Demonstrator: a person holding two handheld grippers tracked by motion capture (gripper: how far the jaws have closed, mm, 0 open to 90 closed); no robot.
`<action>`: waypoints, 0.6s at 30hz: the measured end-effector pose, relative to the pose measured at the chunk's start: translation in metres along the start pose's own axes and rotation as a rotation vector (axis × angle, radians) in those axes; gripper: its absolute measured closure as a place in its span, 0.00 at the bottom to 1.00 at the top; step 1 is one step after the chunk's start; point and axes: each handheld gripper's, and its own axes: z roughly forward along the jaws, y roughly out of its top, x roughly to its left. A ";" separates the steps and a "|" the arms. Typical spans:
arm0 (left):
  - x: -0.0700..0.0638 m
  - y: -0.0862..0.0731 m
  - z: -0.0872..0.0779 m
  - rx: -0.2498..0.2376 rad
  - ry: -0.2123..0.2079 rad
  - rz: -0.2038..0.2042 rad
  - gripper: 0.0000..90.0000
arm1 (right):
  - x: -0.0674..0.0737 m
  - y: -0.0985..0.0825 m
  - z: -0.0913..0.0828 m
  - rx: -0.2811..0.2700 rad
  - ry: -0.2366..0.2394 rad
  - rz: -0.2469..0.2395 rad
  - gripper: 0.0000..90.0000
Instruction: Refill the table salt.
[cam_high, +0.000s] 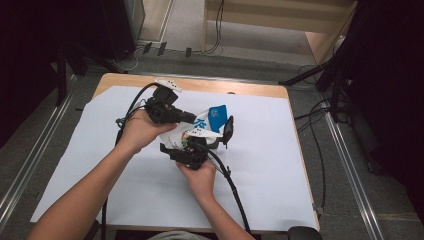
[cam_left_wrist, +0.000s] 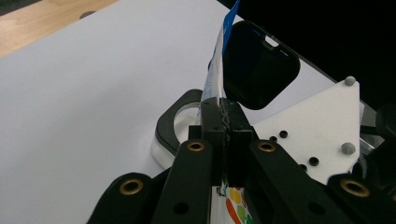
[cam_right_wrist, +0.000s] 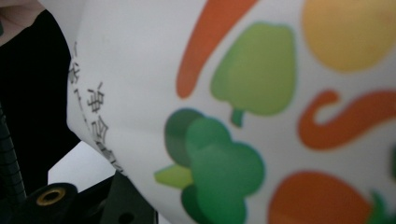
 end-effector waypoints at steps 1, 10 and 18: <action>0.000 0.000 0.000 0.001 0.000 0.002 1.00 | 0.000 0.000 0.000 0.002 -0.001 -0.005 0.65; 0.001 -0.001 -0.001 -0.007 -0.003 -0.001 1.00 | -0.001 -0.001 -0.001 -0.005 -0.027 -0.010 0.60; 0.003 -0.002 -0.006 -0.016 -0.002 -0.005 1.00 | 0.002 -0.002 -0.001 -0.026 -0.054 -0.028 0.59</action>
